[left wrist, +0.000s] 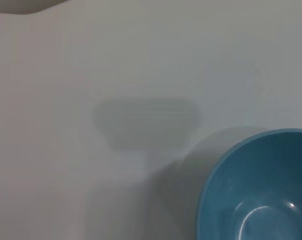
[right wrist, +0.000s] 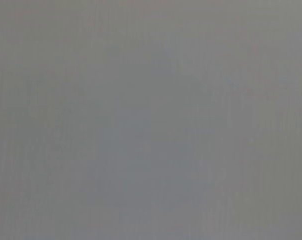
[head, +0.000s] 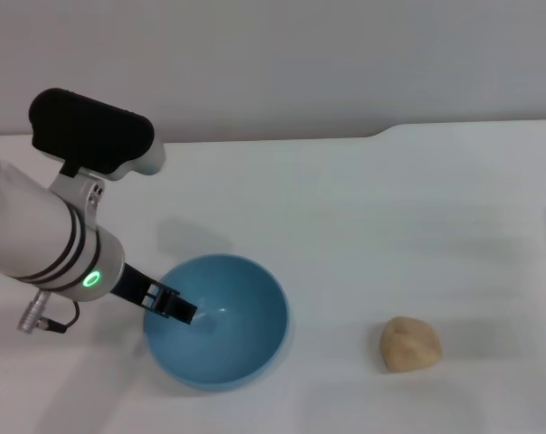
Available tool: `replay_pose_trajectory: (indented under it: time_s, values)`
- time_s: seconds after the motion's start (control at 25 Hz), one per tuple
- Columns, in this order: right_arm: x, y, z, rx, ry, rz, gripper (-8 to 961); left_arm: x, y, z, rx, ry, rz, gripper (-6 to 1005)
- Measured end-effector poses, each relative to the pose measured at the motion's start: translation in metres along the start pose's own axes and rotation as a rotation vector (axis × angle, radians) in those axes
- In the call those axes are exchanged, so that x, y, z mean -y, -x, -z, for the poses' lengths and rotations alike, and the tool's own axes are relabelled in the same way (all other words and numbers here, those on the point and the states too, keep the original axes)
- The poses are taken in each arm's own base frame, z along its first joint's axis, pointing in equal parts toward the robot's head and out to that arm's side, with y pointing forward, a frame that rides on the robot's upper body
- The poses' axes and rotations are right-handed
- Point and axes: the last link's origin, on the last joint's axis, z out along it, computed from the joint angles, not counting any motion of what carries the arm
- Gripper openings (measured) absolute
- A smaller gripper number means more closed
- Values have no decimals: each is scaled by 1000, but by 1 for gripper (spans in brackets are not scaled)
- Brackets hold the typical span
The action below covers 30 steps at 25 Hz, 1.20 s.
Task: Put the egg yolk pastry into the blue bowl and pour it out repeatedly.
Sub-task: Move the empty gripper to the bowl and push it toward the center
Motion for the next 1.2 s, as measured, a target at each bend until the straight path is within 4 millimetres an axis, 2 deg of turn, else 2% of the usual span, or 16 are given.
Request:
replay_pose_trajectory:
  time_s: [0.36, 0.4, 0.64, 0.96, 1.2]
  values:
    - [0, 1, -1, 2, -2, -1, 453, 0, -3, -12, 49, -8, 9, 870]
    - [0, 1, -1, 2, -2, -1, 453, 2, -3, -18, 77, -15, 10, 870]
    - [0, 1, -2, 4, -2, -2, 453, 3, -6, -30, 110, -23, 6, 870]
    - [-1, 1, -2, 5, -1, -2, 454, -1, -8, -32, 100, 0, 1, 841]
    - [-1, 2, -3, 7, 2, -2, 454, 3, -6, -35, 121, -4, 19, 636]
